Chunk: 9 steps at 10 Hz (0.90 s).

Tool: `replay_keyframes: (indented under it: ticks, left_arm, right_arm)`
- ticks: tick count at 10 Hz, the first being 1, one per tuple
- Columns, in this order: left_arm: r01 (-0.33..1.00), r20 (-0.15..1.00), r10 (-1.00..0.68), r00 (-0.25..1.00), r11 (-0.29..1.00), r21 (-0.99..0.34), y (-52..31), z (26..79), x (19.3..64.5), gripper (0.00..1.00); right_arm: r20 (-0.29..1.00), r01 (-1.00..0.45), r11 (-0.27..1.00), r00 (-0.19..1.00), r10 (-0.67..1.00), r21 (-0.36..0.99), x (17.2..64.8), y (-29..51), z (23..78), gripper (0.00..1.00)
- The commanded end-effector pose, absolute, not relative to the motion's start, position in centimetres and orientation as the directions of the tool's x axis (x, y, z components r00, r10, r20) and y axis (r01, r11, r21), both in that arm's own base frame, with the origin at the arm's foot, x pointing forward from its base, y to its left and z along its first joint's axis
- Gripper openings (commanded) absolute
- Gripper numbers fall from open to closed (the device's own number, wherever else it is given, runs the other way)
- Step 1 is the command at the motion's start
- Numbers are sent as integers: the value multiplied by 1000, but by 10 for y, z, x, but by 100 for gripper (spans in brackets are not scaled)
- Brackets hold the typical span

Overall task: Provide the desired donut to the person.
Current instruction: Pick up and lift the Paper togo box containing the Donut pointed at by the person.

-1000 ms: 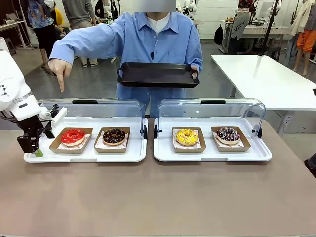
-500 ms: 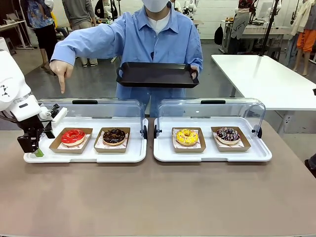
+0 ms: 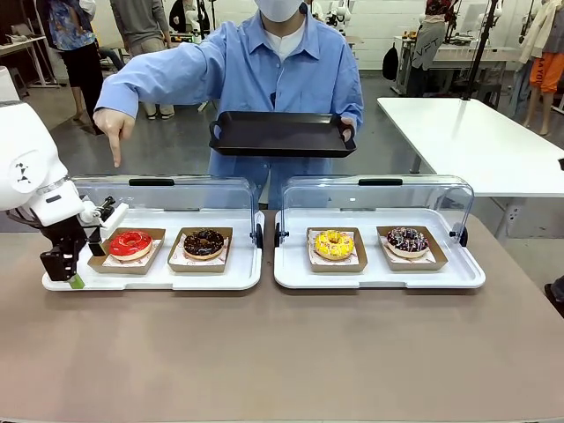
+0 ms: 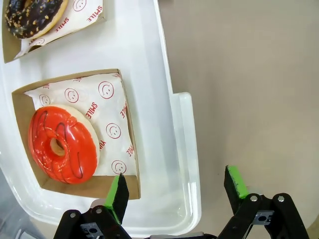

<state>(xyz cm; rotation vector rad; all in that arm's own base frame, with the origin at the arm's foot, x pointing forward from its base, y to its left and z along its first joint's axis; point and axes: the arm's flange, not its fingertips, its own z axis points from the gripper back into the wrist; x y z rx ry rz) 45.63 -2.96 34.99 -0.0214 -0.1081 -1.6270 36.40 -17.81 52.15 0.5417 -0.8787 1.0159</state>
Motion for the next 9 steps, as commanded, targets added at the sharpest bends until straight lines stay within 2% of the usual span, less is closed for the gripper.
replay_keyframes:
  ticks: [1,9]
  left_arm:
    - [994,46,-996,-73,-69,81,-26,346,465,100]
    - [992,9,-999,-50,-49,117,-26,333,482,100]
  right_arm:
    - [840,-897,442,239,486,-1,365,-179,520,100]
    - [840,-897,442,239,486,-1,365,-179,520,100]
